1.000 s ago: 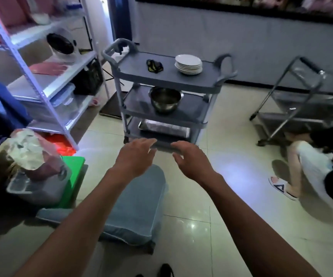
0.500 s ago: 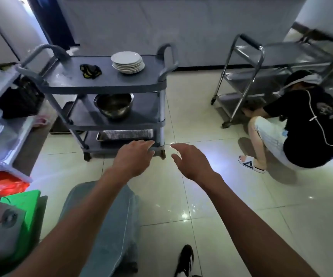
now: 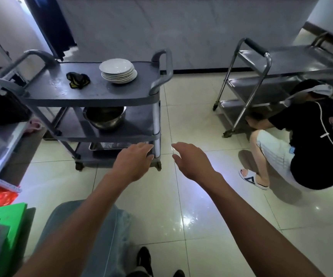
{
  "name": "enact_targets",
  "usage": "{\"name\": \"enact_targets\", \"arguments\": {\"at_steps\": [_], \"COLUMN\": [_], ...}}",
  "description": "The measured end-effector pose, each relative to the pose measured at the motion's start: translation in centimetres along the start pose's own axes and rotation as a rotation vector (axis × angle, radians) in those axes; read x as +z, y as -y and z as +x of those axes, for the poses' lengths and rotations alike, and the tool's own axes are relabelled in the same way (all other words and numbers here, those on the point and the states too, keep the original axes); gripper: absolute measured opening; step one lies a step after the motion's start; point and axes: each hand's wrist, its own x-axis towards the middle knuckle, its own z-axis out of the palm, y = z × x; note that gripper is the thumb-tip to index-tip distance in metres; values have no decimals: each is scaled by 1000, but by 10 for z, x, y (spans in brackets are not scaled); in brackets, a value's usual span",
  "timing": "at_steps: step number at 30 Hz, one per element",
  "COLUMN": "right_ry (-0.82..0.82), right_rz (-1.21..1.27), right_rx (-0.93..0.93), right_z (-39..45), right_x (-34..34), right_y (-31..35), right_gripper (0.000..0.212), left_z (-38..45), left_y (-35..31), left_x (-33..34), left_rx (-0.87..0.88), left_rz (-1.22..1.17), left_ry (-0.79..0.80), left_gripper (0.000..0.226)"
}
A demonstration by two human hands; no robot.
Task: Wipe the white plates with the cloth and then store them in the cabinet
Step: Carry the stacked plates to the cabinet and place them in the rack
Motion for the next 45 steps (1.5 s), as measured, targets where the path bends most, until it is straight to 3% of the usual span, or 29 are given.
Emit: {"name": "enact_targets", "arguments": {"at_steps": [6,18,33,40,45], "right_ry": [32,47,111,170,120], "right_rz": [-82,210,461,503,521], "right_rx": [-70,-8,18,40,59], "right_z": [85,250,486,569,627], "right_x": [5,-1,18,29,33], "right_y": [7,38,9,11,24], "right_gripper": [40,46,52,57,57], "left_z": [68,197,384,438,481], "left_y": [48,162,230,273,315], "left_x": [3,-14,-35,-38,-39], "left_rx": [-29,-90,-255,-342,-383], "left_rz": [-15,-92,-143,-207,-291], "left_ry": [0,-55,-15,-54,-81], "left_gripper": [42,48,50,51,53]}}
